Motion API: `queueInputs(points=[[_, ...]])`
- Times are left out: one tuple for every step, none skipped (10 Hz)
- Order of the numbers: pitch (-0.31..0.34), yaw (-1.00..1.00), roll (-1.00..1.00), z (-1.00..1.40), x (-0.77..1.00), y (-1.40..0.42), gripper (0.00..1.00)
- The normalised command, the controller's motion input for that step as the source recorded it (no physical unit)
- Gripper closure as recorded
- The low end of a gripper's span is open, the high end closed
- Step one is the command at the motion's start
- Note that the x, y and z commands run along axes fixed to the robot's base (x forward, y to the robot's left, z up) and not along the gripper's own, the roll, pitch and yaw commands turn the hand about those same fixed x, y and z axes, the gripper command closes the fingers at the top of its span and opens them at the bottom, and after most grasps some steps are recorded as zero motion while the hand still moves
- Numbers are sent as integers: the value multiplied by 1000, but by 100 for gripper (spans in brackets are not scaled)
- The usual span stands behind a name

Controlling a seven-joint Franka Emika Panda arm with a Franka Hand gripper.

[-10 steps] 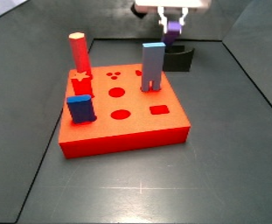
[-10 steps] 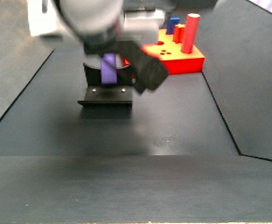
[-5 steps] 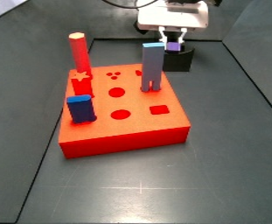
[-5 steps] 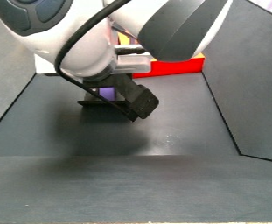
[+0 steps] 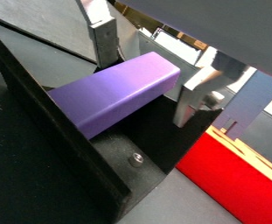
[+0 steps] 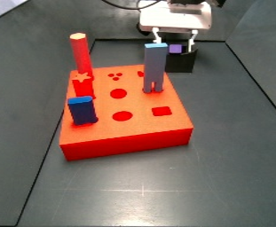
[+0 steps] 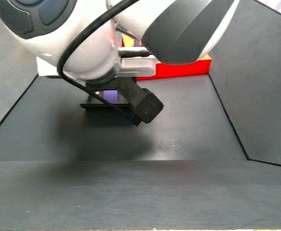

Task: Pick up the rectangle object. Move up. Place the rectangle object on the fixture. Regrasp the rectangle object. Move to above the board. Insert the rectangle object.
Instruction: Regrasp the rectangle object.

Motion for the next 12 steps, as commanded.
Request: queueInputs(points=[[-30, -44, -41, 1000, 0, 0, 0], [-25, -32, -33, 1000, -8, 1, 0], [-21, -21, -18, 1000, -18, 2, 0], [-17, 7, 25, 1000, -33, -5, 0], [-14, 17, 39, 1000, -41, -5, 0], [0, 23, 48, 913, -45, -6, 0], [19, 29, 51, 678, -42, -1, 0], [39, 28, 55, 501, -36, 0, 0], [57, 23, 54, 323, -30, 3, 0], [67, 25, 1000, 889, -126, -791, 0], [65, 24, 1000, 787, -110, -761, 0], [55, 23, 1000, 649, -118, -643, 0]])
